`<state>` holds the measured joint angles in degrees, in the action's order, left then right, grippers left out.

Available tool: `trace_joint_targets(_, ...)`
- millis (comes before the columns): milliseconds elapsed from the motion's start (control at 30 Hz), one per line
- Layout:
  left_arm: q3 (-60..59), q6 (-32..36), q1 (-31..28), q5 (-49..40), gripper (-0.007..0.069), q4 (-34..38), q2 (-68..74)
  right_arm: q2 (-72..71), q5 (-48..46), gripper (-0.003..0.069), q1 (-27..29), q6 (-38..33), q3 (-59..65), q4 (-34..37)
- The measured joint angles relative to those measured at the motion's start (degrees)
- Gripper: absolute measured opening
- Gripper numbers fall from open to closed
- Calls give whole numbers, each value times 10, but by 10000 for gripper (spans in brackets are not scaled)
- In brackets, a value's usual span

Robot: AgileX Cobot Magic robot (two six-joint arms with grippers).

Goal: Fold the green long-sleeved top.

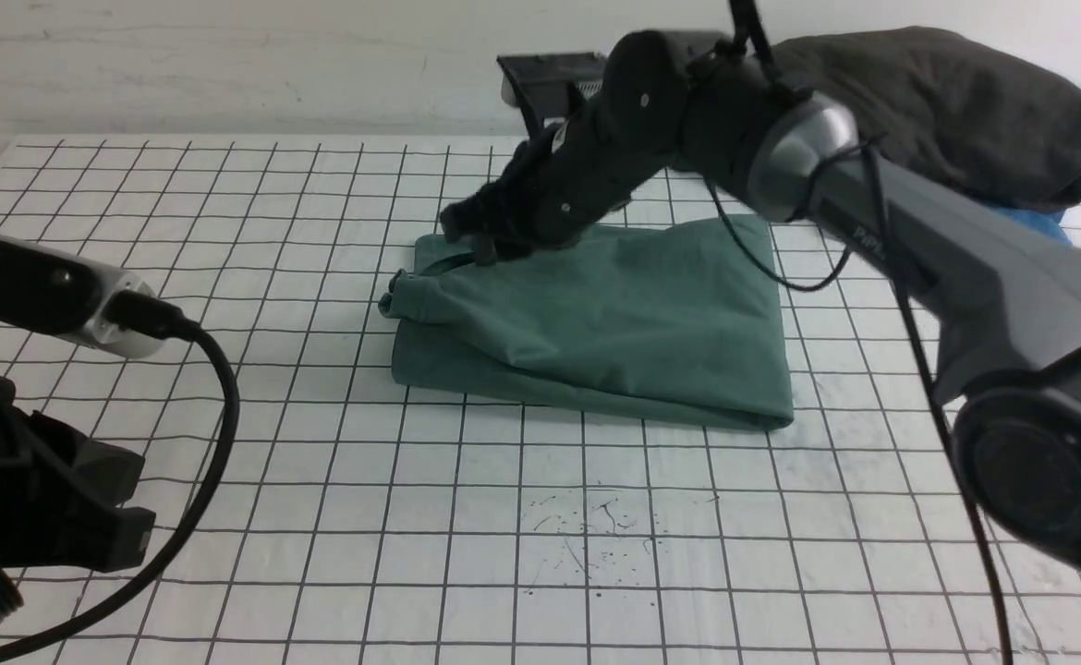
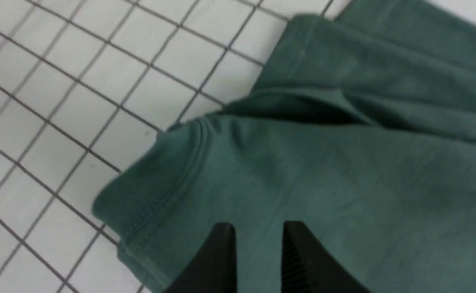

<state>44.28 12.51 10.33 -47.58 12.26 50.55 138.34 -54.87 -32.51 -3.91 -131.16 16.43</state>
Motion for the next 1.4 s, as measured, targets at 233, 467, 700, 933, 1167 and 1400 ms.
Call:
trace_joint_targets(233, -1, 0, 0, 0, -7, 2, -10, 52, 68, -11, -64, -31, 1, -8)
trace_joint_targets(467, -11, 23, 0, 16, -7, 0, -79, 16, 31, -13, -81, -41, -49, -86)
trace_joint_targets(700, -63, 56, 0, 88, -7, -2, -188, -96, -101, -13, -78, -56, -93, -179)
trace_joint_targets(933, -201, 74, 0, 237, -7, 2, -335, -374, -110, -15, -42, -48, 86, -214)
trace_joint_targets(1167, -281, 75, 0, 341, -7, 2, -402, -590, -83, -15, -38, -3, 466, -235)
trace_joint_targets(1400, -289, 75, 0, 356, -7, 4, -410, -669, 33, -15, -38, 1, 766, -164)
